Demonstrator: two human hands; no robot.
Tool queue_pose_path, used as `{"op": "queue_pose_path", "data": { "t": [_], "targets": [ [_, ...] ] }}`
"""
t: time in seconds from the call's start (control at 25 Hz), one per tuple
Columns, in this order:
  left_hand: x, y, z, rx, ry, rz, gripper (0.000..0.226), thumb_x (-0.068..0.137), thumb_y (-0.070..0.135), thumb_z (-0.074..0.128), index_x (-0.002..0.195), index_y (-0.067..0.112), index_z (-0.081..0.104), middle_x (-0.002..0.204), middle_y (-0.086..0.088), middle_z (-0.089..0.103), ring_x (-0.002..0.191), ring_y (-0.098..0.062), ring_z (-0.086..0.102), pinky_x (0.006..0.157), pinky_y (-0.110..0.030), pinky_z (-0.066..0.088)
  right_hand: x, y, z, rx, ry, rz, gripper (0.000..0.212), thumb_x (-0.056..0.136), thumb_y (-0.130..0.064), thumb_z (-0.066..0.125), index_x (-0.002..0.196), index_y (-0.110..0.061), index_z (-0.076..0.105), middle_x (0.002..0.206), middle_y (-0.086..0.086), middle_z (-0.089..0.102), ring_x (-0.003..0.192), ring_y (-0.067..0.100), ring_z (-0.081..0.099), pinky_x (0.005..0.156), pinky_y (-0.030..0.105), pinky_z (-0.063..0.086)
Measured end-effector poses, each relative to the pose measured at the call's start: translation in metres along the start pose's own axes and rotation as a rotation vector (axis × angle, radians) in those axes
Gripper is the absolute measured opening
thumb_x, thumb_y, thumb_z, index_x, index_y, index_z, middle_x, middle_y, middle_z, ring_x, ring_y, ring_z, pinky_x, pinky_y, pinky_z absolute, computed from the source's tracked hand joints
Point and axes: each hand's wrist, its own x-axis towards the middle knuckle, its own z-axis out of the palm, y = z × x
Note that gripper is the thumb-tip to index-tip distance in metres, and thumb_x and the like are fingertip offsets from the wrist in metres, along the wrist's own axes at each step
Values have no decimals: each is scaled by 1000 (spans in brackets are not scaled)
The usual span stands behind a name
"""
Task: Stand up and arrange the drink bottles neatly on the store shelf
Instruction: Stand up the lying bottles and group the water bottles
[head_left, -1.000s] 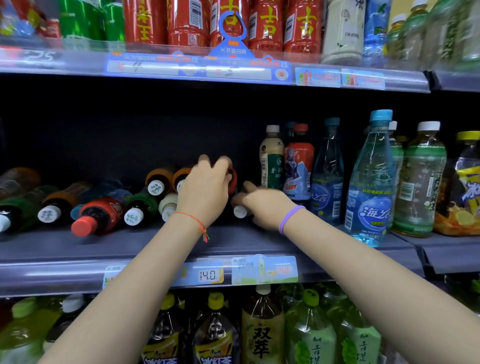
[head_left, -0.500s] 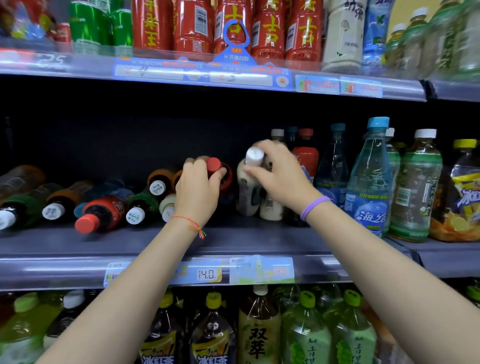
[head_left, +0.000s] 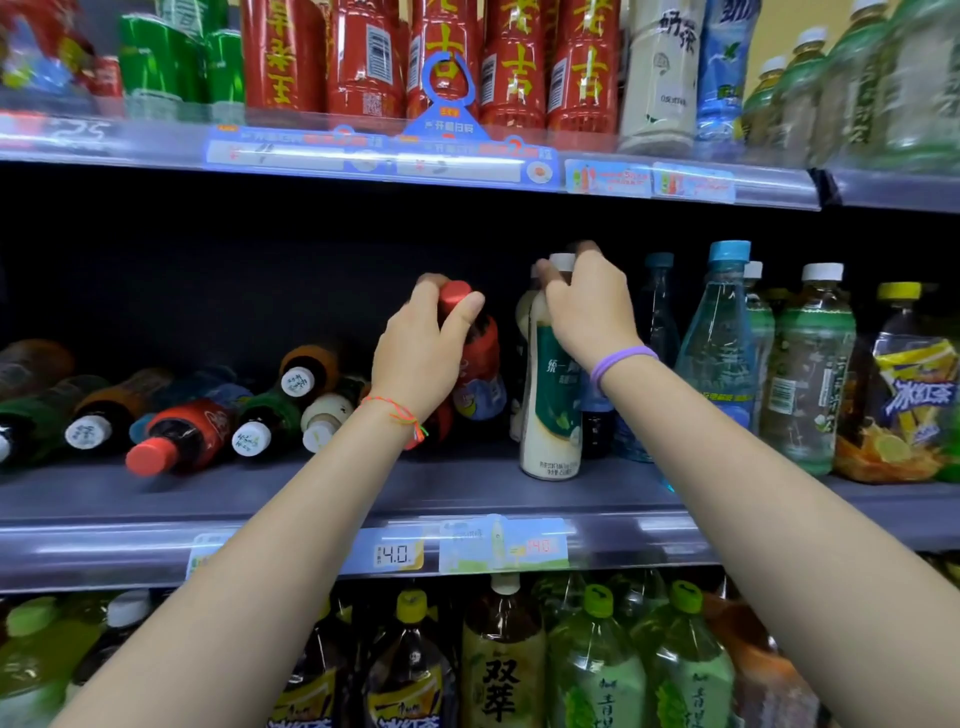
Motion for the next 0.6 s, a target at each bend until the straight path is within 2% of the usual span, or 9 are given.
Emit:
{"op": "queue_pose_path", "data": {
  "t": [0.2, 0.28, 0.4, 0.48, 0.6],
  "targets": [
    [16, 24, 15, 73, -21, 16, 42, 98, 56, 44, 120, 22, 52, 114, -7, 64, 106, -34, 59, 86, -41, 46, -3, 8, -12, -174, 30, -80, 38, 102, -34, 48, 127, -4, 48, 123, 16, 60, 111, 34, 57, 71, 31, 34],
    [28, 27, 20, 19, -10, -16, 42, 98, 56, 44, 118, 20, 53, 111, -10, 65, 105, -34, 59, 87, -40, 46, -5, 14, -15, -156, -5, -88, 54, 98, -38, 55, 139, -5, 39, 127, 19, 55, 115, 38, 55, 76, 34, 40],
    [36, 25, 36, -114, -51, -127, 43, 98, 51, 50, 121, 15, 54, 117, -11, 63, 114, -31, 56, 88, -31, 41, -18, 22, -12, -257, -80, -141, 83, 89, -35, 66, 152, -7, 19, 137, 20, 43, 126, 40, 45, 95, 45, 42],
    [32, 20, 48, -158, -107, -174, 42, 95, 49, 56, 121, 16, 56, 114, -3, 62, 113, -25, 57, 84, -25, 37, -26, 27, -9, -351, -57, -194, 90, 86, -35, 67, 155, -10, 14, 137, 18, 41, 126, 39, 43, 96, 47, 42],
    [27, 13, 56, -184, -113, -158, 40, 93, 50, 57, 122, 23, 58, 111, 2, 64, 107, -20, 60, 86, -26, 41, -28, 33, -9, -420, -1, -234, 90, 86, -41, 65, 155, -12, 16, 134, 16, 45, 122, 37, 46, 93, 48, 43]
  ]
}}
